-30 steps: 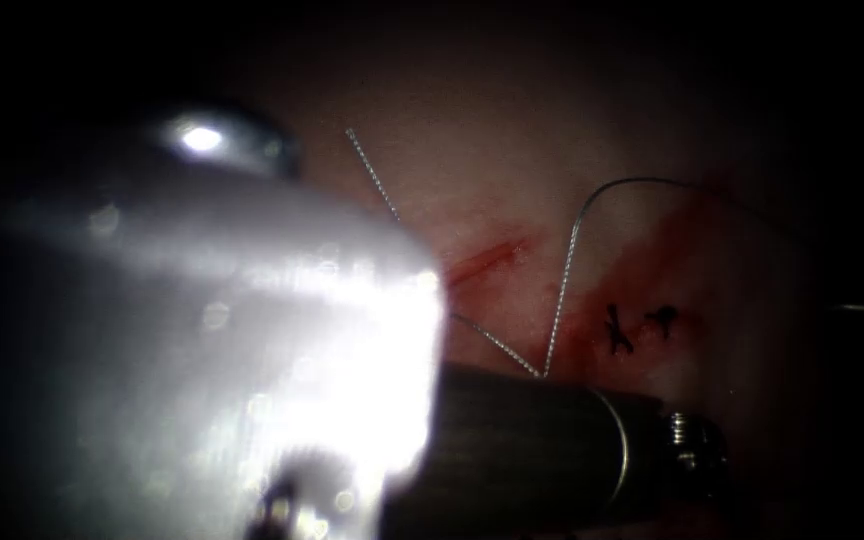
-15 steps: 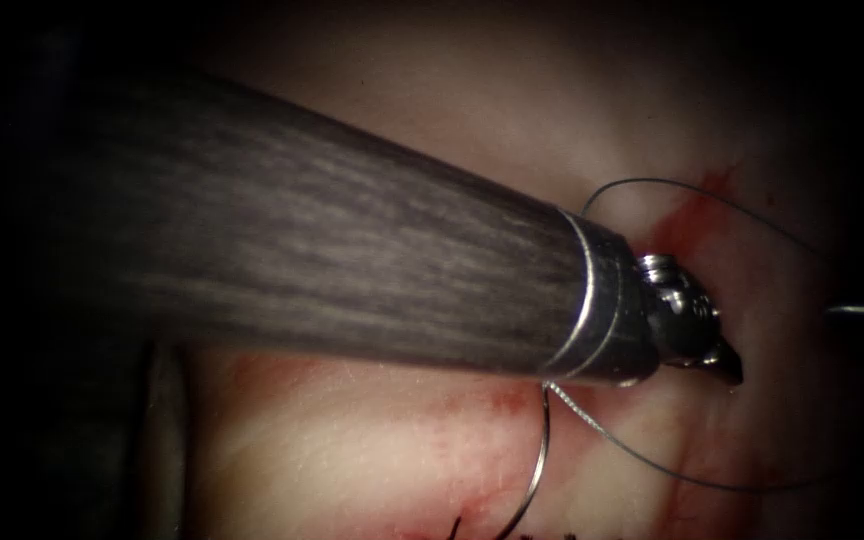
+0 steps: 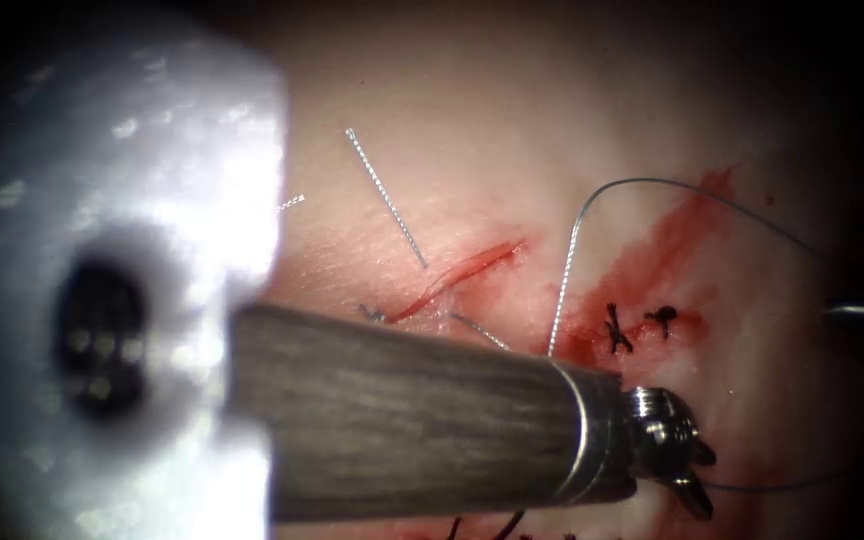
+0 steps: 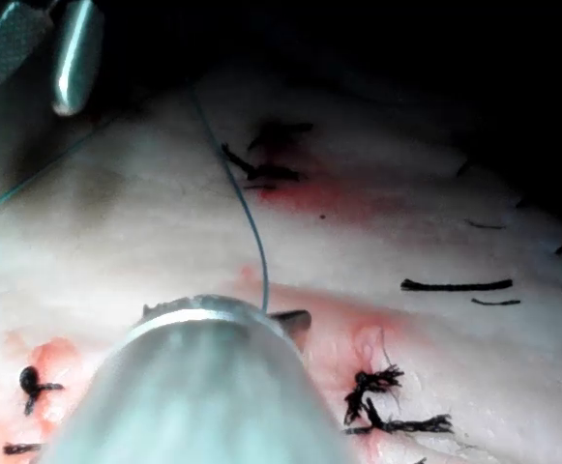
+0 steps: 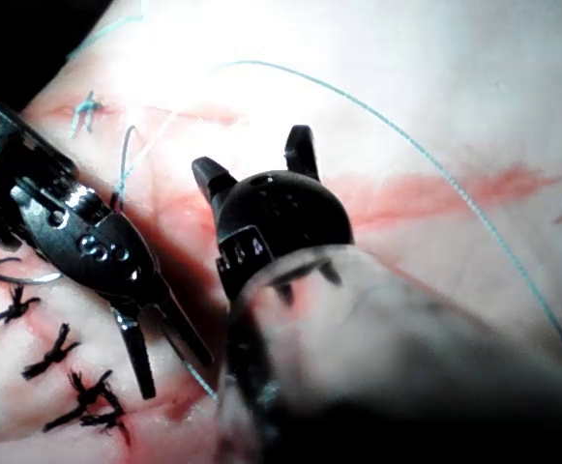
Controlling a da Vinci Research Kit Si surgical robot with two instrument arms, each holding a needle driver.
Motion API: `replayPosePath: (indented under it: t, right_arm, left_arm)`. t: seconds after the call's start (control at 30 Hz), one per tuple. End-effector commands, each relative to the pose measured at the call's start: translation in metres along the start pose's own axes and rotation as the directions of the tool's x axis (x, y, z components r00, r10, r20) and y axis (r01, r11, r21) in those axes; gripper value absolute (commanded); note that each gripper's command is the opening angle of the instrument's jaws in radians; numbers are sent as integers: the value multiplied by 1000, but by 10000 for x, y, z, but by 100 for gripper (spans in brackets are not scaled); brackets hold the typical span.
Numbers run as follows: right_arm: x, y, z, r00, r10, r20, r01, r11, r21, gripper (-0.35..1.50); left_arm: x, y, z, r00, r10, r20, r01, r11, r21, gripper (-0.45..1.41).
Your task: Wound Closure
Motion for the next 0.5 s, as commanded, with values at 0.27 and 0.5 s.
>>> replayPosePath:
  t: [0.27,0.5]
  right_arm:
    - [1,-5,9,1000,0,-2,0,1000,2,138]
    - [1,-5,9,1000,0,-2,0,1000,1,138]
  left_arm:
    - [3,-5,8,1000,28,1,-28,999,16,81]
    - [-4,-12,16,999,24,35,-26,998,52,61]
